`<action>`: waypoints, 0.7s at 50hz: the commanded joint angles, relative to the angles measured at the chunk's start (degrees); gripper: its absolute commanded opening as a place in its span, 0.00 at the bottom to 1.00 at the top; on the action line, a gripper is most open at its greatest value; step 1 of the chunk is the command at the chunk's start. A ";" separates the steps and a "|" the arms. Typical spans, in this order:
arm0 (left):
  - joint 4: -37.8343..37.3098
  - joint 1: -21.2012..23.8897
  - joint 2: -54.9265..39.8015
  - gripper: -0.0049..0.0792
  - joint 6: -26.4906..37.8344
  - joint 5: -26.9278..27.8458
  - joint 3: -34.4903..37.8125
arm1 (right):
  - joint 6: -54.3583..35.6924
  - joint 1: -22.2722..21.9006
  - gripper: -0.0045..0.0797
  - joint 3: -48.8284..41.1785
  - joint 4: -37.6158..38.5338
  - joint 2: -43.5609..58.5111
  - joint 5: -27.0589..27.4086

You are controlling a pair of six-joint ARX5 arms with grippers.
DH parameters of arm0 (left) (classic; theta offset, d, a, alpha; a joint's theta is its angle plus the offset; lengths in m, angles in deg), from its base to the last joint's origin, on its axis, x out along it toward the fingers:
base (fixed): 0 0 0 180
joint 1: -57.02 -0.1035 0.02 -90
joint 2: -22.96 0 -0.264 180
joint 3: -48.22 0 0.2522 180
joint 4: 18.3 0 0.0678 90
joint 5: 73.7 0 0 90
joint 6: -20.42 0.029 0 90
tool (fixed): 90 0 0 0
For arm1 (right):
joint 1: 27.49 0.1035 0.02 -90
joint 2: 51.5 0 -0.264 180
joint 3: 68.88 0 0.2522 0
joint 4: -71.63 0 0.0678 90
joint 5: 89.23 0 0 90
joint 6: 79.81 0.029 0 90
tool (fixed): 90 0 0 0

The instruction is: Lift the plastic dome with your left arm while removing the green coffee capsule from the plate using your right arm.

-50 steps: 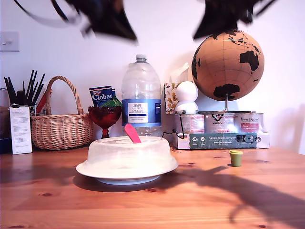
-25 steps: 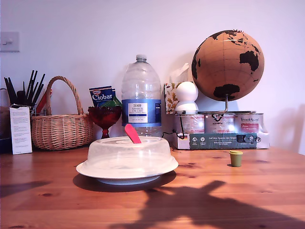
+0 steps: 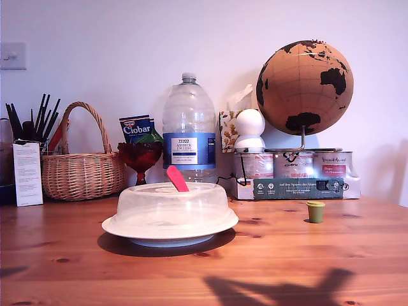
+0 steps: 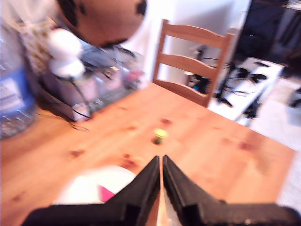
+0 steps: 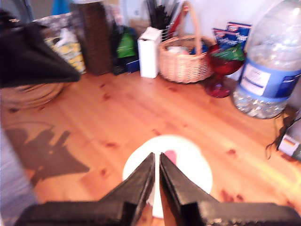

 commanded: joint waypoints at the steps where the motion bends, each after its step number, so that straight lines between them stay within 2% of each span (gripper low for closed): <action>1: 1.27 0.48 0.72 0.04 -0.15 0.09 0.39 | 0.85 0.96 0.04 -1.01 0.31 0.59 -0.26; 35: 1.86 0.81 0.72 0.04 -0.22 0.28 0.39 | 1.60 1.46 0.04 -1.01 -5.95 0.63 0.09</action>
